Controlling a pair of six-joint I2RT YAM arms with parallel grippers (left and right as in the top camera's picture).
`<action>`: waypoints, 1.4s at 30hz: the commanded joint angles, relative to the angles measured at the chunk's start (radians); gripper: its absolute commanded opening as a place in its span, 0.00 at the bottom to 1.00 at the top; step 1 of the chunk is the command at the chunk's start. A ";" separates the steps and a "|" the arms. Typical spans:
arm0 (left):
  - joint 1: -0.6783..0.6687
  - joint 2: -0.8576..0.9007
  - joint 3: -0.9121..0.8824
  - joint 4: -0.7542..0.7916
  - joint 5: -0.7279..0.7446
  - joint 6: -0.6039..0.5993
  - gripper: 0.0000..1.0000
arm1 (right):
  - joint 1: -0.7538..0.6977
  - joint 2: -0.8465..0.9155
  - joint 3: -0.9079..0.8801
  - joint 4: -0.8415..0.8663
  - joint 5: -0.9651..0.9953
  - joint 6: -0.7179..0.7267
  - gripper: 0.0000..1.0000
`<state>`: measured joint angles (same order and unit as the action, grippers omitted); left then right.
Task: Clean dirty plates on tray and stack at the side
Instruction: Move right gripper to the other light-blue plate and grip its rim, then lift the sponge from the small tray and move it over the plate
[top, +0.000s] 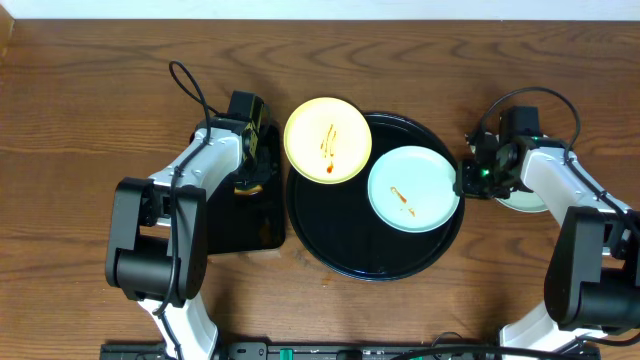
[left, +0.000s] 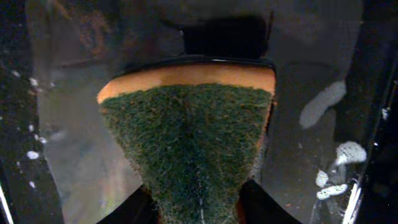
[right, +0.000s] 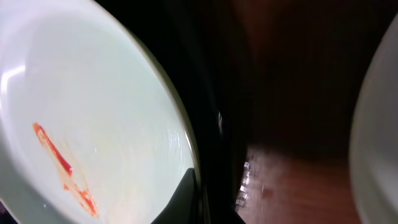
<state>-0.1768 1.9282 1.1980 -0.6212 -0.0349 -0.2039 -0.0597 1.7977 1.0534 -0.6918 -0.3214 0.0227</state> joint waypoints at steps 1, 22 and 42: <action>0.004 0.011 -0.005 -0.010 0.002 0.004 0.37 | 0.028 -0.025 0.012 -0.019 -0.004 0.063 0.01; 0.004 -0.056 -0.005 -0.014 0.002 0.001 0.07 | 0.119 -0.025 0.011 -0.034 0.060 0.069 0.01; 0.004 -0.327 -0.005 -0.002 0.003 -0.015 0.07 | 0.119 -0.025 0.011 -0.035 0.059 0.070 0.01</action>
<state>-0.1768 1.6291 1.1961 -0.6239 -0.0284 -0.2085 0.0521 1.7977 1.0534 -0.7238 -0.2726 0.0799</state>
